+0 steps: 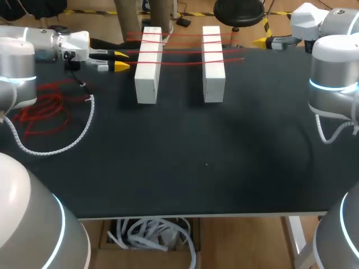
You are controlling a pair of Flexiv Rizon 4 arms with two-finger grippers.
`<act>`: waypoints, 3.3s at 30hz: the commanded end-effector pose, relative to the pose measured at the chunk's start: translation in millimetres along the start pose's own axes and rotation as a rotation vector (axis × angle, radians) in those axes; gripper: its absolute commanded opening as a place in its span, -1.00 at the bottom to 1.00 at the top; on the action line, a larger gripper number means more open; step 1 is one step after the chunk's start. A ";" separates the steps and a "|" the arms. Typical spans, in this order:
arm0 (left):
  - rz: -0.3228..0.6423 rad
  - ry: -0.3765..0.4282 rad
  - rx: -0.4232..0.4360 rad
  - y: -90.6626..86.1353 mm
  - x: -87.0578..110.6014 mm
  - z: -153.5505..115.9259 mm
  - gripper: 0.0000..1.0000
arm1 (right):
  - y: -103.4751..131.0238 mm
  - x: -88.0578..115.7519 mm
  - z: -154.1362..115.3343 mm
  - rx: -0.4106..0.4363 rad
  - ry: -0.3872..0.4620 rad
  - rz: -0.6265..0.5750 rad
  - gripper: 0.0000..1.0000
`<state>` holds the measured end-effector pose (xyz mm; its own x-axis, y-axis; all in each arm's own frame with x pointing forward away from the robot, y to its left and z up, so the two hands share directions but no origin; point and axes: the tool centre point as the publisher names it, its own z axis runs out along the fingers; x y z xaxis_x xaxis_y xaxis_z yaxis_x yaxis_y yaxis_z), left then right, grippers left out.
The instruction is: Grab the tape and strap the tape.
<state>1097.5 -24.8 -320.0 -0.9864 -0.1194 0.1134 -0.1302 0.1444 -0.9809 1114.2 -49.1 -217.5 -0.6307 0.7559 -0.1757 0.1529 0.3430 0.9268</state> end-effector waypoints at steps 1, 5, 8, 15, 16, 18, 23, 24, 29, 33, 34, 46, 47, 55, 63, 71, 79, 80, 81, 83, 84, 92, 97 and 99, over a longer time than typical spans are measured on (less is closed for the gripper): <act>0.004 0.008 0.003 3.9 -3.9 -0.7 -0.37 | 0.1 -0.2 -0.2 0.001 0.001 0.000 1.00; 0.012 0.011 0.004 4.7 -5.3 -1.5 -0.38 | 0.1 -0.2 -0.2 0.001 0.001 0.000 1.00; 0.014 0.013 0.007 5.2 -6.4 -2.6 -0.36 | 0.1 -0.2 -0.2 0.001 0.001 0.000 1.00; 0.017 0.018 0.005 8.0 -8.1 -5.7 -0.44 | 0.1 -0.2 -0.2 0.001 0.001 0.000 1.00; 0.015 0.017 0.005 8.6 -8.4 -6.7 -0.43 | 0.1 -0.2 -0.2 0.001 0.001 0.000 1.00; 0.014 0.013 0.003 9.7 -8.7 -7.7 -0.40 | 0.1 -0.2 -0.2 0.001 0.001 0.000 1.00; 0.015 0.017 -0.002 10.9 -8.2 -8.3 -0.44 | 0.1 -0.2 -0.2 0.001 0.001 0.000 1.00; 0.017 0.017 -0.004 11.1 -8.0 -8.0 -0.43 | 0.1 -0.2 -0.2 0.001 0.001 0.000 1.00; 0.015 0.022 -0.001 11.0 -7.0 -7.3 -0.46 | 0.1 -0.2 -0.2 0.001 0.001 0.000 1.00; 0.016 0.023 -0.002 11.0 -6.6 -7.3 -0.57 | 0.1 -0.2 -0.2 0.001 0.001 0.000 1.00; 0.016 0.023 -0.003 11.1 -6.3 -7.3 -0.58 | 0.1 -0.2 -0.2 0.001 0.001 0.000 1.00; 0.024 0.039 -0.003 10.7 -3.7 -7.0 -0.96 | 0.1 -0.2 -0.2 0.001 0.001 0.000 1.00; 0.027 0.039 -0.006 10.3 -3.3 -6.9 -1.00 | 0.1 -0.2 -0.2 0.001 0.001 0.000 1.00; 0.038 0.055 -0.006 7.0 -0.3 -6.3 -1.00 | 0.1 -0.2 -0.2 0.001 0.001 0.000 1.00; 0.062 0.068 0.014 -11.6 6.8 -8.5 -1.00 | 0.1 -0.2 -0.2 0.001 0.001 0.000 1.00; 0.087 0.068 0.037 -38.8 13.5 -9.6 -1.00 | 0.1 -0.2 -0.2 0.001 0.001 0.000 1.00; 0.072 0.047 0.129 -78.5 17.5 -15.5 -1.00 | 0.1 -0.2 -0.2 0.001 0.001 0.000 1.00; 0.075 0.045 0.131 -83.1 18.1 -16.4 -1.00 | 0.1 -0.2 -0.2 0.001 0.001 0.000 1.00; 0.073 0.043 0.143 -86.9 18.5 -16.8 -1.00 | 0.1 -0.2 -0.2 0.001 0.001 0.000 1.00; 0.073 0.042 0.167 -98.3 20.3 -17.6 -1.00 | 0.1 -0.2 -0.2 0.001 0.001 0.000 1.00; 0.071 0.043 0.179 -103.7 21.1 -17.7 -1.00 | 0.1 -0.2 -0.2 0.001 0.001 0.000 1.00; 0.039 0.043 0.241 -133.9 26.9 -17.1 -1.00 | 0.1 -0.2 -0.2 0.001 0.001 0.000 1.00; 0.006 0.061 0.284 -148.9 30.5 -11.9 -1.00 | 0.1 -0.2 -0.2 0.001 0.001 0.000 1.00; 0.004 0.064 0.292 -154.9 31.7 -8.3 -1.00 | 0.1 -0.2 -0.2 0.001 0.001 0.000 1.00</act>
<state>1088.0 -36.7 -167.0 -0.9932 -0.0433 0.1084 -0.1009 -0.1478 -0.9839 1114.2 -49.1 -217.5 -0.6307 0.7559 -0.1757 0.1528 0.3430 0.9268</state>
